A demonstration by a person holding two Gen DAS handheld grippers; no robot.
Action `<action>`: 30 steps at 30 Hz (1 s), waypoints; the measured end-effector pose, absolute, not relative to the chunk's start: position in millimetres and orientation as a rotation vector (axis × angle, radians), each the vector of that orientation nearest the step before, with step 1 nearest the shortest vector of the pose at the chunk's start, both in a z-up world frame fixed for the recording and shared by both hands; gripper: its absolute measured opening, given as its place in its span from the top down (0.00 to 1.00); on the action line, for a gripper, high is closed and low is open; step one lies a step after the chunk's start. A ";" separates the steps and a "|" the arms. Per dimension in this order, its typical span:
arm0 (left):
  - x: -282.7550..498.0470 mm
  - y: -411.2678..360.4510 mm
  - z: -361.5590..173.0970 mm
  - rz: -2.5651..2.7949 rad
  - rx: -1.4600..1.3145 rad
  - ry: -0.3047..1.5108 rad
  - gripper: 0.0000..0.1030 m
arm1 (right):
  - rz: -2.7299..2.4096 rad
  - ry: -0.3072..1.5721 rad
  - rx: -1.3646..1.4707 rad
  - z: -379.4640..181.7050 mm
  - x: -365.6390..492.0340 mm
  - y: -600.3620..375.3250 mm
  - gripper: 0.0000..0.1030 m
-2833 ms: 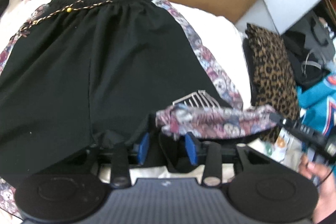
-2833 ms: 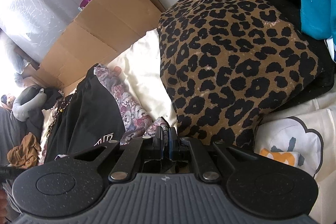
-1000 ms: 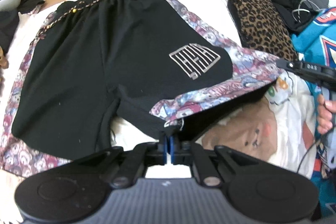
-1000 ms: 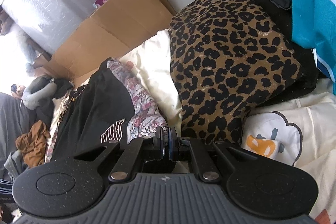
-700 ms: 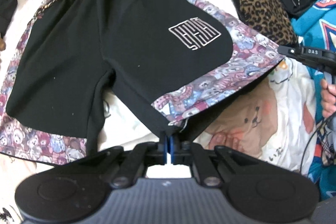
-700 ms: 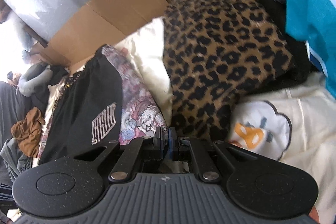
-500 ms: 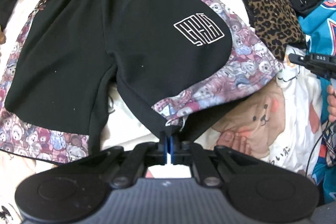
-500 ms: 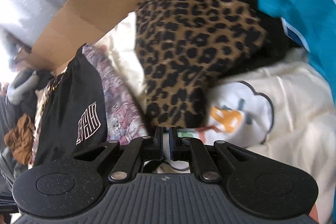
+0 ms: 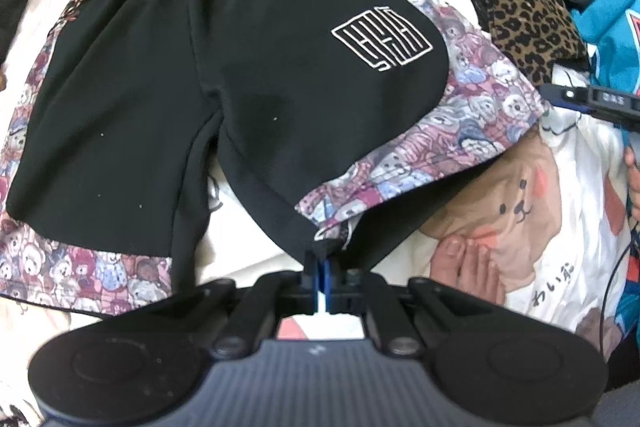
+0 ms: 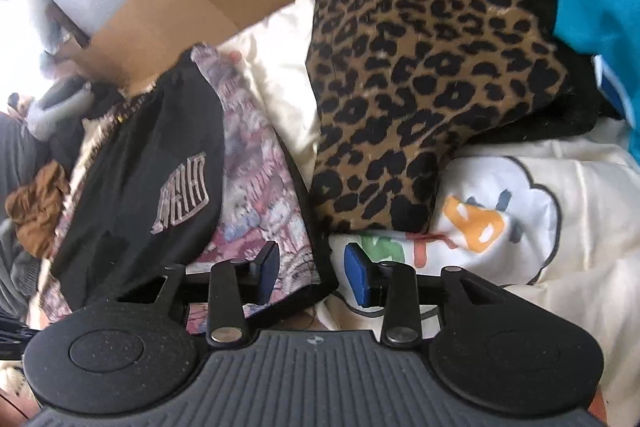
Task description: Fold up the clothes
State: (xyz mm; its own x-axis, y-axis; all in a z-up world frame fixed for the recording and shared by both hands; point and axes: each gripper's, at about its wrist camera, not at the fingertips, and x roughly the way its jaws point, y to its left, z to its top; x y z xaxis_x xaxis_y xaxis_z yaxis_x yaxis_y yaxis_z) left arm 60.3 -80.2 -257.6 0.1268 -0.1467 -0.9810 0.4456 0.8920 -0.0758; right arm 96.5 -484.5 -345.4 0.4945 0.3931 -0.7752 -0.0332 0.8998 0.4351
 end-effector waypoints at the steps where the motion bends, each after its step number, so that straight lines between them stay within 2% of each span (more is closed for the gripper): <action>1: 59.9 -80.6 -258.1 -0.438 0.264 1.382 0.97 | 0.268 1.040 0.389 -350.4 99.3 -483.3 0.58; 3: 58.8 -81.3 -259.6 -0.441 0.275 1.380 0.97 | 0.266 1.064 0.387 -359.7 103.7 -481.7 0.59; 4: 58.0 -81.6 -260.0 -0.443 0.279 1.381 0.97 | 0.265 1.075 0.384 -363.5 105.4 -480.7 0.68; 5: 57.3 -82.0 -259.8 -0.447 0.283 1.382 0.97 | 0.272 1.075 0.388 -363.7 105.6 -480.2 0.86; 6: 56.6 -82.5 -259.4 -0.451 0.287 1.382 0.97 | 0.278 1.075 0.393 -363.9 105.8 -479.7 0.93; 17: 51.6 -88.1 -246.0 -0.522 0.385 1.342 0.98 | 0.240 1.051 0.436 -323.7 101.3 -496.4 0.96; 25: 44.0 -93.2 -289.1 -0.525 0.370 1.417 0.96 | 0.209 1.074 0.404 -356.2 102.5 -492.9 0.96; 30: 45.2 -90.9 -293.9 -0.521 0.303 1.481 0.84 | 0.208 1.055 0.403 -364.9 101.2 -494.7 0.96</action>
